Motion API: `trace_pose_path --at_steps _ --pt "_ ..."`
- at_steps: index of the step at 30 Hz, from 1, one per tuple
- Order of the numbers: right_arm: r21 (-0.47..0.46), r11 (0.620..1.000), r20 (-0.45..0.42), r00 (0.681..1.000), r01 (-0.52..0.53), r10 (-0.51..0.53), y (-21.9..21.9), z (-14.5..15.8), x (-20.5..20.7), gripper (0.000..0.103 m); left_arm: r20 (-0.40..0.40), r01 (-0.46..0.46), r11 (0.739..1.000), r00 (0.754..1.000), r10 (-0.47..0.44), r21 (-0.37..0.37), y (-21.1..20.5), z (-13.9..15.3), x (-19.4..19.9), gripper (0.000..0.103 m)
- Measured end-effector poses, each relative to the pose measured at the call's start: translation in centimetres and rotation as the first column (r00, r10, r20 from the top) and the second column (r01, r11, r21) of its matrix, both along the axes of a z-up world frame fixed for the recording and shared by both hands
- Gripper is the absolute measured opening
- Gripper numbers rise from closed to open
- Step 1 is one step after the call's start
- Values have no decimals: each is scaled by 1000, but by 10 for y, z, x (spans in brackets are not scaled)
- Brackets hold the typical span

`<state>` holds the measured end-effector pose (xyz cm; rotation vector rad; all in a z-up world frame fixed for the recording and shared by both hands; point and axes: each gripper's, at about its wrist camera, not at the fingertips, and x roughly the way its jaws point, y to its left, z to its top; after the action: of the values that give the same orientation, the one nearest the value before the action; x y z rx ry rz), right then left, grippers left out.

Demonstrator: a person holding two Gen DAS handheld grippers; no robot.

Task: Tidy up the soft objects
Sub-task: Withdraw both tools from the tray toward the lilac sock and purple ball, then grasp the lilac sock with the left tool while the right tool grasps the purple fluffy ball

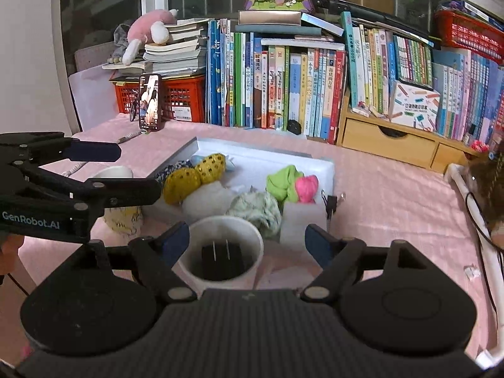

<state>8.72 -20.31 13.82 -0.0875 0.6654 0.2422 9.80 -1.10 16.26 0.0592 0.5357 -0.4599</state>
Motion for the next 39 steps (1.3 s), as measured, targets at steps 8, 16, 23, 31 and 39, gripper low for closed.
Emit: trace_pose_path --at_steps 8,16,23,31,39 --pt "11 998 -13 998 54 -54 -19 -11 -18 89 9 30 1000 999 -30 7 -6 -12 -24 82" --pt "37 992 -35 993 118 -117 -41 -20 -27 89 19 56 998 998 -56 15 -16 -26 -49 82" --pt "49 983 -36 984 176 -174 -61 -22 -32 89 28 106 994 994 -107 25 -29 -34 -72 82" --pt "58 969 -56 970 240 -237 -83 -28 -36 89 29 177 983 983 -179 54 -57 -45 -92 78" --pt "144 955 -134 962 258 -239 -102 -36 -19 89 -15 121 993 992 -121 7 -90 -76 -95 56"
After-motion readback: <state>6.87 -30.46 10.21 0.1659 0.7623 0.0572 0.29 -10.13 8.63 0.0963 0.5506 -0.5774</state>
